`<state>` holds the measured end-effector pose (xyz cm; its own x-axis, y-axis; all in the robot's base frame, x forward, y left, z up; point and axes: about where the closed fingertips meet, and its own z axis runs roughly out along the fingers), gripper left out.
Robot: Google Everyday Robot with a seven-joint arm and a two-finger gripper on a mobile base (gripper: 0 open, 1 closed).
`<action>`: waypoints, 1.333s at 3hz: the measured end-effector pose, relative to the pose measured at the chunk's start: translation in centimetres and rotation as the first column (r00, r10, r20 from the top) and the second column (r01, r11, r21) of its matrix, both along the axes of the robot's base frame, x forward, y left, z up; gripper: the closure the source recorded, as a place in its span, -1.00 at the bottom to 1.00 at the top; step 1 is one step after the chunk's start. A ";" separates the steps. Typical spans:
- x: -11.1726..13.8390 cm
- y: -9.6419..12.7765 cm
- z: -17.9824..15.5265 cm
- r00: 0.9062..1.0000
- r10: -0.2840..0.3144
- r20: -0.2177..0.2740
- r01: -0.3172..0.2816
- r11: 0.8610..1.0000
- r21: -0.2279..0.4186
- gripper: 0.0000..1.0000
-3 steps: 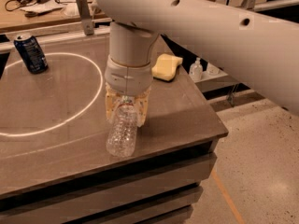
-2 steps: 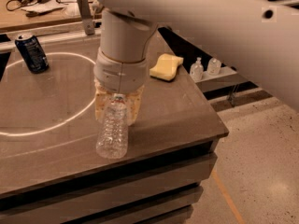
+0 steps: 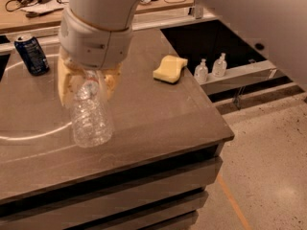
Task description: Place water bottle upright
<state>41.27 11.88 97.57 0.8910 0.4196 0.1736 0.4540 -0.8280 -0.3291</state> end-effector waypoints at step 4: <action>4.2 -1.1 1.8 0.963 0.108 0.247 -0.142 0.982 0.123 1.00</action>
Offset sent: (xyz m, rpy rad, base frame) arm 0.0002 0.0014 0.0061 0.0106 -0.0372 0.0530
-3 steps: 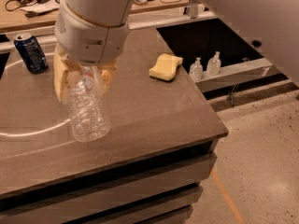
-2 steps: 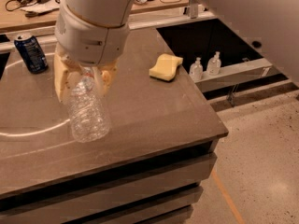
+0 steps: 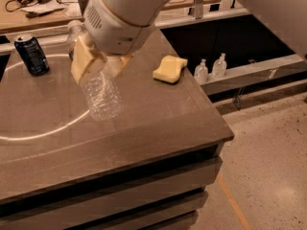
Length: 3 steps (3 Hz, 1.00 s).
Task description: Place water bottle upright
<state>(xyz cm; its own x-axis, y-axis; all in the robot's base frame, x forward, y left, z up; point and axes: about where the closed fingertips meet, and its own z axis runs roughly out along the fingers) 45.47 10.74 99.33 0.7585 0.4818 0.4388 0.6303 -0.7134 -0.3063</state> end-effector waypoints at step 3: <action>6.3 -5.8 1.6 0.910 0.180 0.373 -0.235 0.966 0.108 1.00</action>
Offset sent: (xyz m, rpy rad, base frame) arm 0.0744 -0.0661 0.0143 0.0976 -0.4975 0.4615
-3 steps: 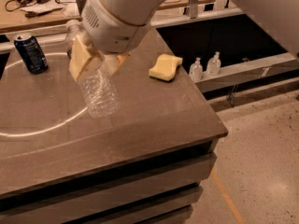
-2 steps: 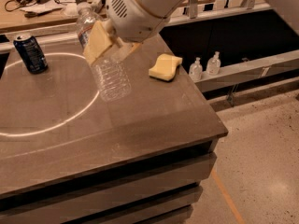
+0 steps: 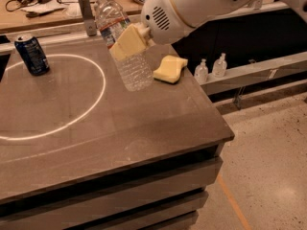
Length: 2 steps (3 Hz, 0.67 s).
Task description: Place water bottle upright
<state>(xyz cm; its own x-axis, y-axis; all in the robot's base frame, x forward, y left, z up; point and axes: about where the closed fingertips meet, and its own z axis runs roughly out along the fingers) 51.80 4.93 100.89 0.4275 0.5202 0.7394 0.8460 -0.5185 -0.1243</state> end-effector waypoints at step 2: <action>1.2 -0.8 1.0 0.974 0.079 0.214 -0.094 0.994 0.059 1.00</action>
Offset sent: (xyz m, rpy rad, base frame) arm 0.0092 -0.0045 0.0024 0.0722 -0.1103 0.0413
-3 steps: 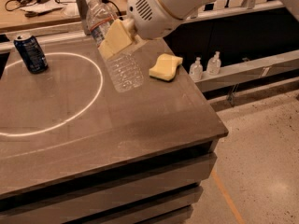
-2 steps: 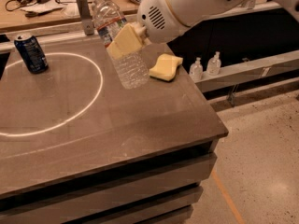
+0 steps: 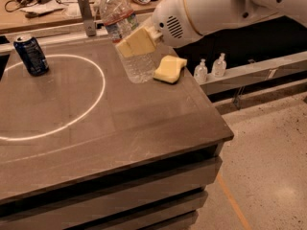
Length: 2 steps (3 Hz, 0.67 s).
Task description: Place water bottle upright
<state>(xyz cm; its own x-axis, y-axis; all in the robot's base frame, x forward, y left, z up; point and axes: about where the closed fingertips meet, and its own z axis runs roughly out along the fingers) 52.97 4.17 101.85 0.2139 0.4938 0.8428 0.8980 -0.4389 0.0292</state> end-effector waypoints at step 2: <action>-0.4 2.8 -1.7 0.999 0.034 0.030 -0.036 0.997 0.064 1.00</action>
Offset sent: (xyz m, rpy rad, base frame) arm 0.0103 0.0608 -0.0217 0.1765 -0.2169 0.1322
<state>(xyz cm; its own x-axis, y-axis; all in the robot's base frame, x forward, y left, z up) 52.61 6.92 100.18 0.1726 0.4450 0.8787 0.9121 -0.4091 0.0280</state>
